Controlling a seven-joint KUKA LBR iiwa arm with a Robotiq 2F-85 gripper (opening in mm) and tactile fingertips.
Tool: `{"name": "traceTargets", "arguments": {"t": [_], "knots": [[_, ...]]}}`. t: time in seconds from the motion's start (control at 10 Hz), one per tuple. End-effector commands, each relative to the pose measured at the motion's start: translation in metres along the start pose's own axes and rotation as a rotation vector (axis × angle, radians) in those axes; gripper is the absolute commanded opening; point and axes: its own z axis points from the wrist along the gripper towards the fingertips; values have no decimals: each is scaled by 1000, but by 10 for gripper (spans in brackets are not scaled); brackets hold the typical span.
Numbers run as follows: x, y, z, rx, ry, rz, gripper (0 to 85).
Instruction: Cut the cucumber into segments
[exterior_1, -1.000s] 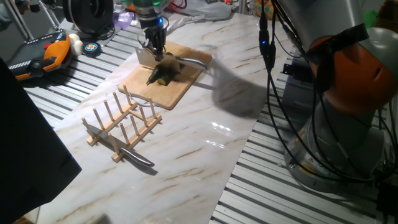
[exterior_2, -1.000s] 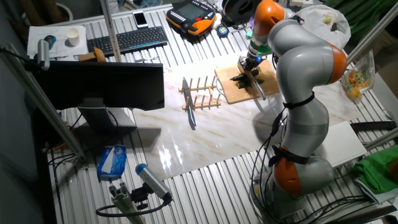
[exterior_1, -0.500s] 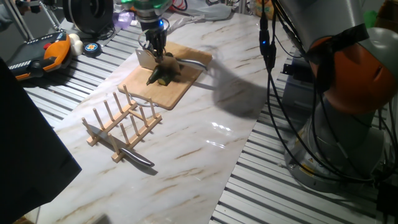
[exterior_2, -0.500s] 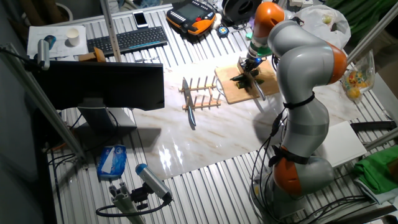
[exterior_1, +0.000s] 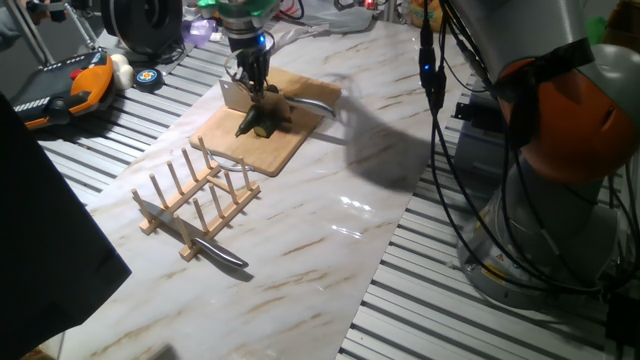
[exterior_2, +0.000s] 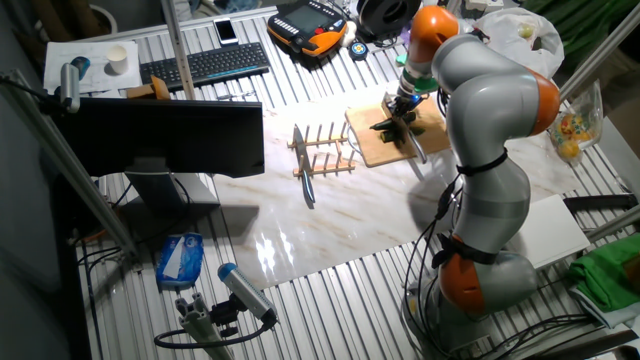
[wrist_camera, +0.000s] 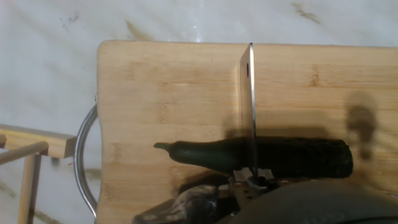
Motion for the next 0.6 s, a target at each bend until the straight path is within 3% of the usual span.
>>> {"name": "traceTargets", "arguments": {"t": [0.0,0.5], "knots": [[0,1,0,-1,-4,1,7],[0,0,-4,-1,-2,1,7]]}}
